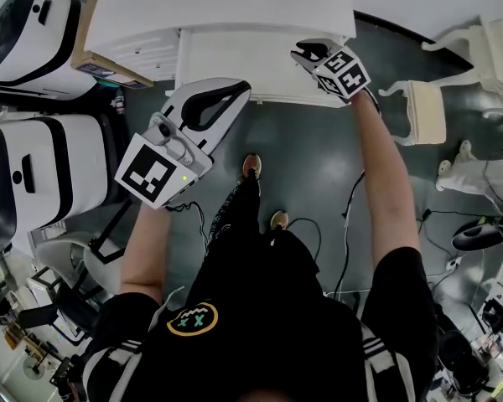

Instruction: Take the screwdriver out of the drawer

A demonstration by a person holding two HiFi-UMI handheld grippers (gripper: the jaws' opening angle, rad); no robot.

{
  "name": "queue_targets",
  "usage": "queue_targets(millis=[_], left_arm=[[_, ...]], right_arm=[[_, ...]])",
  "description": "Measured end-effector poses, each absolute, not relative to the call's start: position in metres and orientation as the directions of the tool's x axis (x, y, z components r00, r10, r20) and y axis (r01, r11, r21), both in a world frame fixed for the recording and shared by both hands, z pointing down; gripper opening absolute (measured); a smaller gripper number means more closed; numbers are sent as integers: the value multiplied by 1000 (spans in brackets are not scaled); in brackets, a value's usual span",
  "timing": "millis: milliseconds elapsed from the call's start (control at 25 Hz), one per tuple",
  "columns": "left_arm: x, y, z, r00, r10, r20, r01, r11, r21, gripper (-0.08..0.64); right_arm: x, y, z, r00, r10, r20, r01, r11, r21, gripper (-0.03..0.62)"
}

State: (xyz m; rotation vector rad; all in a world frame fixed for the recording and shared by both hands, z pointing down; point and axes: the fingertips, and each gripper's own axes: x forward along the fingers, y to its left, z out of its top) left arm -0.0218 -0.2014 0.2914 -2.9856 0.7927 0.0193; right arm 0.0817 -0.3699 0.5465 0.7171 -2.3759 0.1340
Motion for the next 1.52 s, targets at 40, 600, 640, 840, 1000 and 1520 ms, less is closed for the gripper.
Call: queue_targets(millis=[40, 600, 640, 840, 1000, 1520], left_arm=[[-22, -200, 290, 868, -496, -28, -497, -867, -47, 20], [-28, -182, 268, 866, -497, -51, -499, -853, -152, 20], [-26, -178, 265, 867, -496, -52, -498, -853, -157, 20], [-14, -145, 251, 866, -497, -61, -499, -848, -181, 20], [-2, -115, 239, 865, -497, -74, -501, -844, -189, 20], [26, -1, 219, 842, -531, -89, -538, -820, -195, 20]], right_arm=[[81, -368, 540, -650, -469, 598, -530, 843, 85, 118], [70, -302, 387, -776, -553, 302, -545, 830, 121, 117], [70, -294, 376, -782, -555, 284, -543, 830, 126, 117], [75, -246, 330, -809, -547, 214, -525, 837, 156, 117], [85, -205, 298, -823, -544, 162, -520, 837, 170, 117], [106, -49, 238, -875, -482, 48, -466, 864, 191, 115]])
